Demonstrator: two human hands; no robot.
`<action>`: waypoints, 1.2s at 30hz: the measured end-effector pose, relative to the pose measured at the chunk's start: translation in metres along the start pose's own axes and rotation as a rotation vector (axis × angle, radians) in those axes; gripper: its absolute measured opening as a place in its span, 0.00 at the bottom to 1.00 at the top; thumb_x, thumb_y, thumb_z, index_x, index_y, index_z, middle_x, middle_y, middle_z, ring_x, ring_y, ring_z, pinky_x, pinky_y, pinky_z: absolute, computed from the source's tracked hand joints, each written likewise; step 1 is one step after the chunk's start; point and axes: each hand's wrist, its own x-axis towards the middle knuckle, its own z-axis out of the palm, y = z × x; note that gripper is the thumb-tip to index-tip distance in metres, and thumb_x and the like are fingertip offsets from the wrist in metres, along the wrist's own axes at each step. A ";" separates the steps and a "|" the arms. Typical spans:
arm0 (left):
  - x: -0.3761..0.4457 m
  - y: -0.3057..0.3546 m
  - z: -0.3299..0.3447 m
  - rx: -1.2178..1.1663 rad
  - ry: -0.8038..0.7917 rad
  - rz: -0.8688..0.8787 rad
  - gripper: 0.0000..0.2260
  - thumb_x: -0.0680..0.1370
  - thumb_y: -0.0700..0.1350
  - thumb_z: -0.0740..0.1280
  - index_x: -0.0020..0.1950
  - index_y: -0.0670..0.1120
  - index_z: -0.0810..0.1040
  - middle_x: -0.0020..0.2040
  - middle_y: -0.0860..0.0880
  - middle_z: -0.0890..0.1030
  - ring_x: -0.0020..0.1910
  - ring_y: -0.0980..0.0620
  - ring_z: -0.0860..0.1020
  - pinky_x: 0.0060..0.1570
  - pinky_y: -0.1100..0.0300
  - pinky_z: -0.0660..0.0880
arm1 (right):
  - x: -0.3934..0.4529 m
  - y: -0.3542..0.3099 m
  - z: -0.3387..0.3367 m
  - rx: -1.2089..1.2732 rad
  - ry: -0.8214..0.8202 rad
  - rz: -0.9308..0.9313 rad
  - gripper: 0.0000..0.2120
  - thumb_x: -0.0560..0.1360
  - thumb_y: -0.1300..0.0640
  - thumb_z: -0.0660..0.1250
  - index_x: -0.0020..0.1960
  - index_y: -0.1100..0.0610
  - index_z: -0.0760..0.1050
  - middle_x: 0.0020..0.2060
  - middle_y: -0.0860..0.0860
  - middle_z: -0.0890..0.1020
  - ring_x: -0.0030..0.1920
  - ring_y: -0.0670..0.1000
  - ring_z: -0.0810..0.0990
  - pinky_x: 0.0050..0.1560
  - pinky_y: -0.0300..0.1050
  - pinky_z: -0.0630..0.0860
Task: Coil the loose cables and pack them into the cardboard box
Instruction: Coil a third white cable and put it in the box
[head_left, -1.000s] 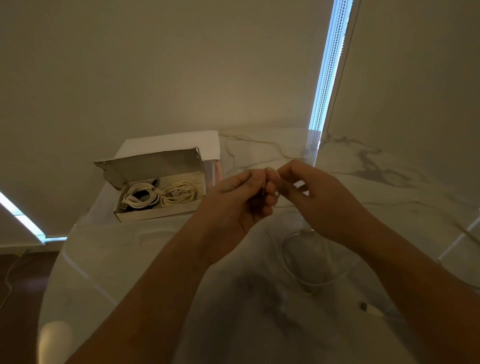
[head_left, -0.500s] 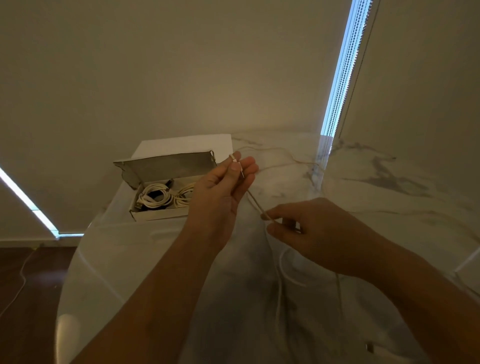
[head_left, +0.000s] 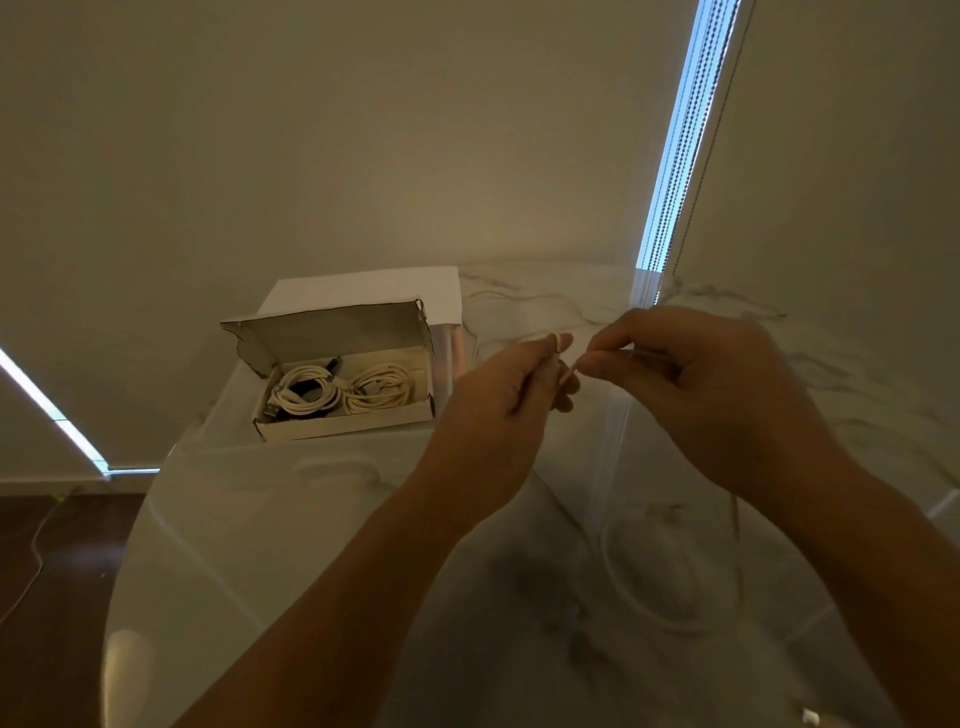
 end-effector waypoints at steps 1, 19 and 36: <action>-0.001 0.001 0.001 0.002 -0.021 -0.007 0.14 0.85 0.42 0.58 0.67 0.46 0.77 0.46 0.55 0.81 0.46 0.61 0.80 0.47 0.72 0.75 | 0.001 0.002 0.000 0.001 0.011 0.000 0.10 0.74 0.41 0.65 0.47 0.44 0.81 0.34 0.37 0.76 0.37 0.38 0.75 0.37 0.27 0.64; 0.001 0.010 -0.004 -0.849 -0.160 -0.315 0.18 0.82 0.36 0.52 0.50 0.35 0.81 0.36 0.44 0.72 0.34 0.53 0.70 0.34 0.65 0.71 | 0.005 0.030 0.006 0.091 -0.091 0.184 0.09 0.78 0.43 0.63 0.52 0.40 0.81 0.45 0.41 0.83 0.45 0.40 0.78 0.42 0.33 0.69; 0.012 0.001 -0.021 -1.213 0.084 -0.363 0.17 0.82 0.41 0.61 0.68 0.35 0.73 0.44 0.47 0.77 0.42 0.57 0.75 0.47 0.66 0.76 | -0.009 -0.006 0.027 0.107 -0.510 0.268 0.12 0.82 0.46 0.58 0.52 0.41 0.81 0.40 0.40 0.83 0.41 0.45 0.82 0.43 0.34 0.75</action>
